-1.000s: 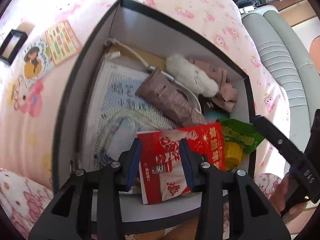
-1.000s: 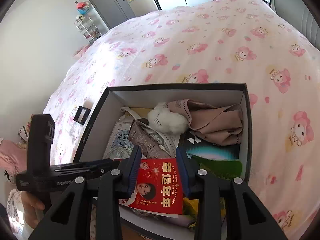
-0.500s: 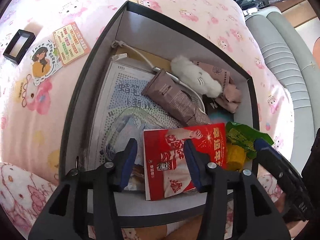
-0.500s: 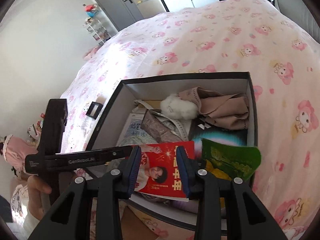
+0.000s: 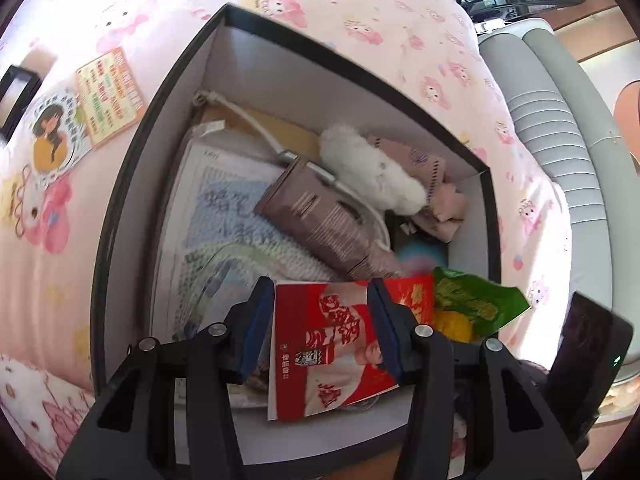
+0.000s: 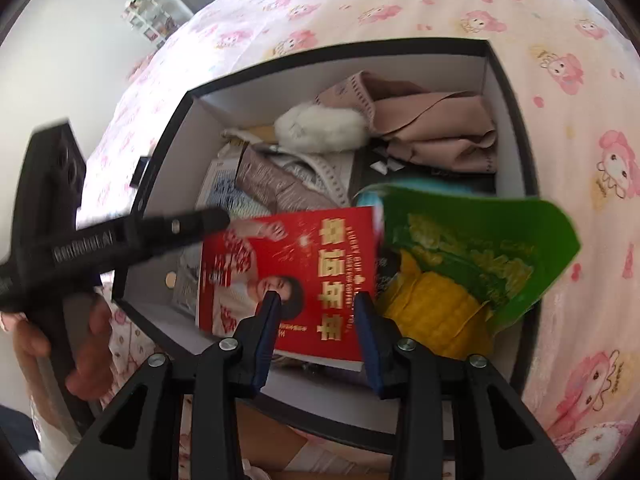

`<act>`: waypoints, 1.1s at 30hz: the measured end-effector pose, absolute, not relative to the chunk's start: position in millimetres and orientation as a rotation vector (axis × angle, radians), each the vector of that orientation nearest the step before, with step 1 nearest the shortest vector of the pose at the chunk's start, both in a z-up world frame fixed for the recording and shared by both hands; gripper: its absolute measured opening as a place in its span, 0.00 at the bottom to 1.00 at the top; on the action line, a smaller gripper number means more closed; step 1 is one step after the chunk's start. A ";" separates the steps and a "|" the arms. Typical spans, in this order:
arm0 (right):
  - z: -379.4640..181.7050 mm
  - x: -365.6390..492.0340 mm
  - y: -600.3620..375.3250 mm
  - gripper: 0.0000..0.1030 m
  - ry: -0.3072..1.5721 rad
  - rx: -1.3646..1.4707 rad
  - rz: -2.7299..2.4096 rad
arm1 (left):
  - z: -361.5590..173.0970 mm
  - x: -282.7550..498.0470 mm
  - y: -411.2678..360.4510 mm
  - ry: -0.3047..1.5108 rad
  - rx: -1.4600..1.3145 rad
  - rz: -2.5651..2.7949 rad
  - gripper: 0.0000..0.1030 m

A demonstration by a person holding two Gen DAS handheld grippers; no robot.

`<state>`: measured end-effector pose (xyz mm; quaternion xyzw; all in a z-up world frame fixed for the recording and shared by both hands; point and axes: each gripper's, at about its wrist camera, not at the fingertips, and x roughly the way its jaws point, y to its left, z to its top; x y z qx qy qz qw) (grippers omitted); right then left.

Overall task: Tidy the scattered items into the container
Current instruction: 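Withdraw the open left gripper up from the red flyer in the box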

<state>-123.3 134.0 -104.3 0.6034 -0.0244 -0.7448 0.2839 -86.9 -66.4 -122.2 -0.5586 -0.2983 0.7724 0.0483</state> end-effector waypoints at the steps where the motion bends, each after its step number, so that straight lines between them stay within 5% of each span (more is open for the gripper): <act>1: -107.4 -123.5 132.3 0.33 -0.102 1.626 -1.943 | -118.7 -88.7 -66.7 -0.904 -1.687 2.358 0.48; 5: -114.9 -127.0 135.2 0.33 -0.244 1.649 -1.842 | -112.2 -86.8 -70.1 -0.881 -1.664 2.379 0.49; 18: -125.4 -126.3 125.3 0.37 -0.226 1.685 -1.841 | -134.1 -75.1 -62.4 -0.944 -1.715 2.270 0.51; 26: -112.8 -120.4 131.7 0.37 -0.291 1.616 -1.933 | -108.8 -60.5 -55.1 -0.700 -1.721 2.494 0.51; 33: -125.6 -122.3 126.9 0.37 -0.269 1.696 -1.938 | -124.5 -68.5 -50.2 -0.762 -1.778 2.405 0.51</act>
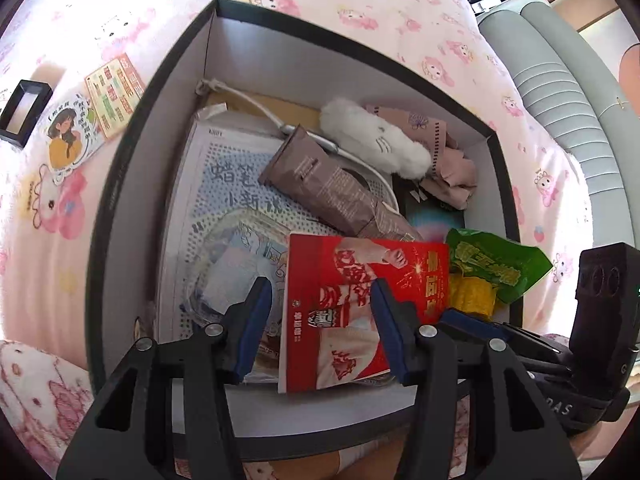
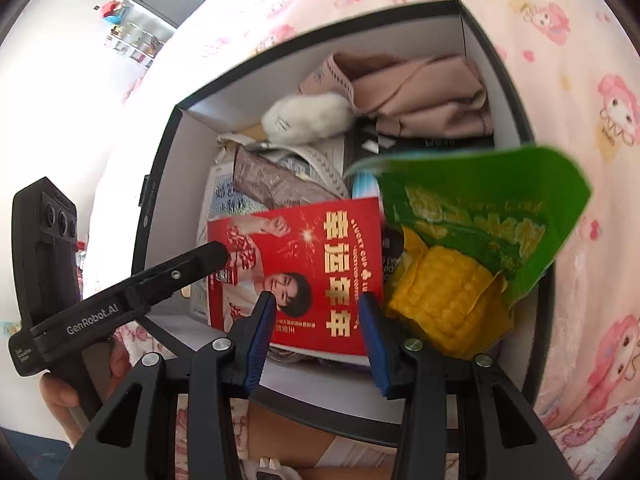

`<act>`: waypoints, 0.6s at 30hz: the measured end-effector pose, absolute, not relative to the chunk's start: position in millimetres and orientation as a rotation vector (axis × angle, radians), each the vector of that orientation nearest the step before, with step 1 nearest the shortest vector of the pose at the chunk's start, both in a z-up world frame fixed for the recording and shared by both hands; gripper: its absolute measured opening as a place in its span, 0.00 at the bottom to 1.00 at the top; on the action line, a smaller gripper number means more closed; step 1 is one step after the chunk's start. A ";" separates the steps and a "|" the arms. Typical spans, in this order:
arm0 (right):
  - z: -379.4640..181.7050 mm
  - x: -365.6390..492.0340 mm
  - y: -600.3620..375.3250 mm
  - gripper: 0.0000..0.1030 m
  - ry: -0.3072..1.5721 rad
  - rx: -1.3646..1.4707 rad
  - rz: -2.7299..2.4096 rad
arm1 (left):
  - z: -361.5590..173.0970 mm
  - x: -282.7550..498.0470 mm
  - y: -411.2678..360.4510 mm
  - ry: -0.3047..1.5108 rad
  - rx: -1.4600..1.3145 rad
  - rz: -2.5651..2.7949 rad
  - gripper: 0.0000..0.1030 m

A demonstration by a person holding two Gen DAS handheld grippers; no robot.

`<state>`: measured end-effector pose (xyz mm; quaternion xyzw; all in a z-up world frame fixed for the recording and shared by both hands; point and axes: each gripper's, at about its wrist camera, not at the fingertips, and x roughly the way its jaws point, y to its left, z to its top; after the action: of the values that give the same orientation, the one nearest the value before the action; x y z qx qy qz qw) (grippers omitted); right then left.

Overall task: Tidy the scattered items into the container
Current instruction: 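Withdraw the open left gripper up from the red flyer in the box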

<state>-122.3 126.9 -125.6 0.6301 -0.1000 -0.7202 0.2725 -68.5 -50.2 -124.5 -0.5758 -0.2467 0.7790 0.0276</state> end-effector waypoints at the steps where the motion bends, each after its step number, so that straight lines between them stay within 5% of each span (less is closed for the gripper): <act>1: -127.5 -121.8 124.0 0.37 -0.279 1.699 -1.904 | -125.8 -68.3 -48.8 -0.769 -1.777 2.384 0.51; 18: -138.3 -121.2 119.7 0.38 -0.449 1.726 -1.854 | -125.7 -65.3 -56.3 -0.809 -1.761 2.391 0.52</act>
<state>-121.2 119.7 -138.3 0.6440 -0.1675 -0.6917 0.2807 -65.3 -56.3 -125.7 -0.5720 -0.2627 0.7764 0.0317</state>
